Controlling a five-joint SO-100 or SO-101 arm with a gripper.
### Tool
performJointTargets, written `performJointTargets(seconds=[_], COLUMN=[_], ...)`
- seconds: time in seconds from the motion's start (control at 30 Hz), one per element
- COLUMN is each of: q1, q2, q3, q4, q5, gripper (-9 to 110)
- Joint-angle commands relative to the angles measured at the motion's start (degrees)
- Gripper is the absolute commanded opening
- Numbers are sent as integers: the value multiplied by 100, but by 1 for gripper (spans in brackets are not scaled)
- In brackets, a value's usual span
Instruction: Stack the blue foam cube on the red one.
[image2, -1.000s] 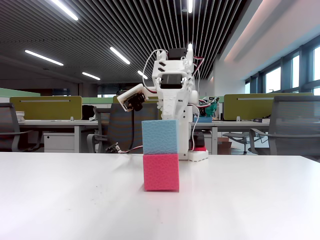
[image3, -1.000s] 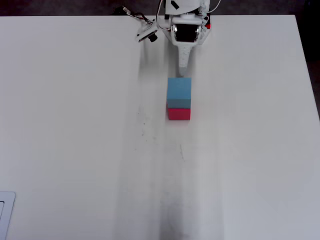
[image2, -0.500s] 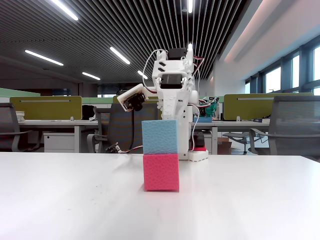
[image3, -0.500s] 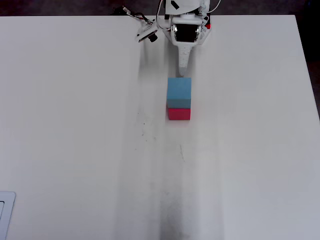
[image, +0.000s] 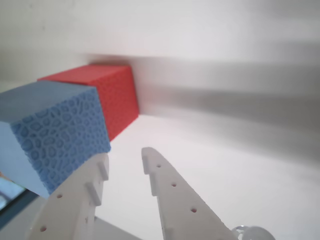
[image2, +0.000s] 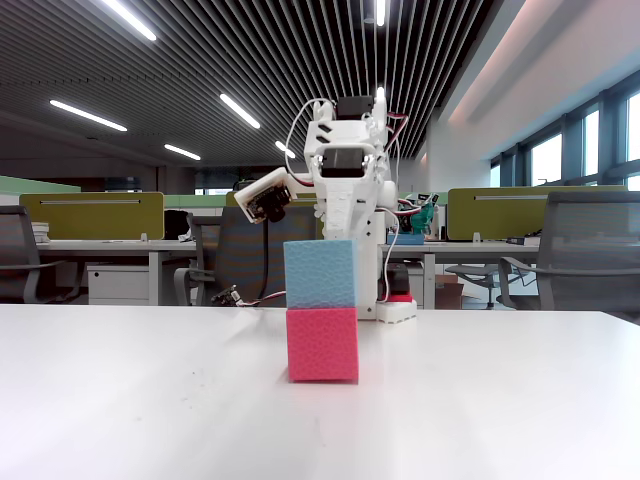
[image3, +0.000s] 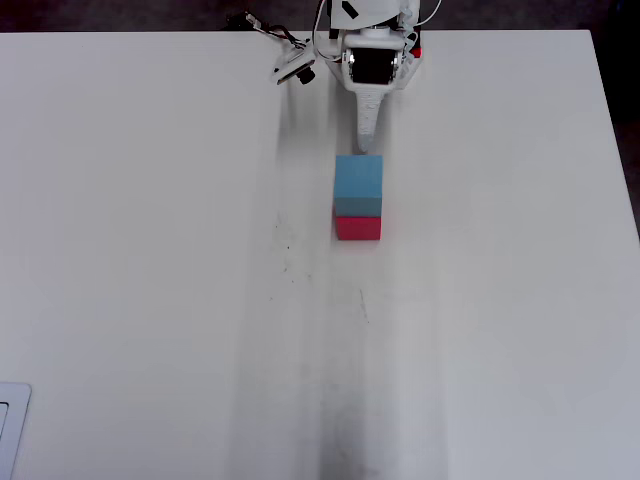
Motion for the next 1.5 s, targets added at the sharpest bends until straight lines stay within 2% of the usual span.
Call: performJointTargets(seconds=[0.0,0.33,0.67,1.47], q1=[0,0,-475,-185], q2=[26,26,26,26], q3=[-18,-18,-18,-18], q4=[18,18,0,-9], q5=[-44,-44,-53,9], gripper=[6,6,6,6])
